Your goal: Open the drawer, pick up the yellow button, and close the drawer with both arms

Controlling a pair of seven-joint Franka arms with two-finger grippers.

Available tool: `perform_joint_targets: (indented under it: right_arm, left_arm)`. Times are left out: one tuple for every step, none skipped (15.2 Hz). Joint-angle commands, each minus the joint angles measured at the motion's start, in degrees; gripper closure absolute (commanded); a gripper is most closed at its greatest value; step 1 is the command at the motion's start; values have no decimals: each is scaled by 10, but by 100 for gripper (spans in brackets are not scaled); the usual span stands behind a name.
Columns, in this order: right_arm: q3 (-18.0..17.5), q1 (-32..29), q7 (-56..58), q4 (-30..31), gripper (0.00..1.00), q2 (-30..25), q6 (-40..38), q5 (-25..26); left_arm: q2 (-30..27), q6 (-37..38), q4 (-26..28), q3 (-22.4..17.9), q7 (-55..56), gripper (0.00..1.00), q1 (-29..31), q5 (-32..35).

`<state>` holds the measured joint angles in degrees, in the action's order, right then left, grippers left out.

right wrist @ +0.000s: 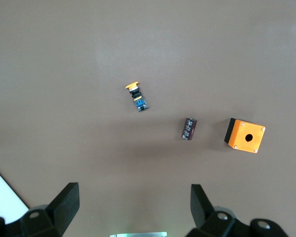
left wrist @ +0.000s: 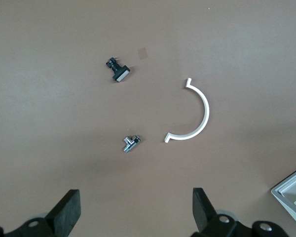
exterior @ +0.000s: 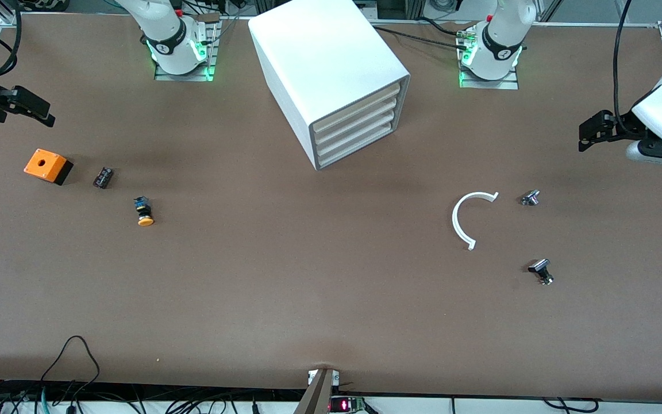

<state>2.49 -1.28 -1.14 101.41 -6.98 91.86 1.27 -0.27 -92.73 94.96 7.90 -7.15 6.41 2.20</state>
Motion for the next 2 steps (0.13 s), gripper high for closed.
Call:
perform_joint_targets:
  right_arm:
    - [2, 1, 11, 11, 0, -11, 9, 2]
    - [2, 1, 11, 11, 0, -10, 9, 1]
  left_arm:
    - [5, 10, -13, 1, 4, 0, 3, -5]
    - [5, 10, -13, 1, 4, 0, 3, -5]
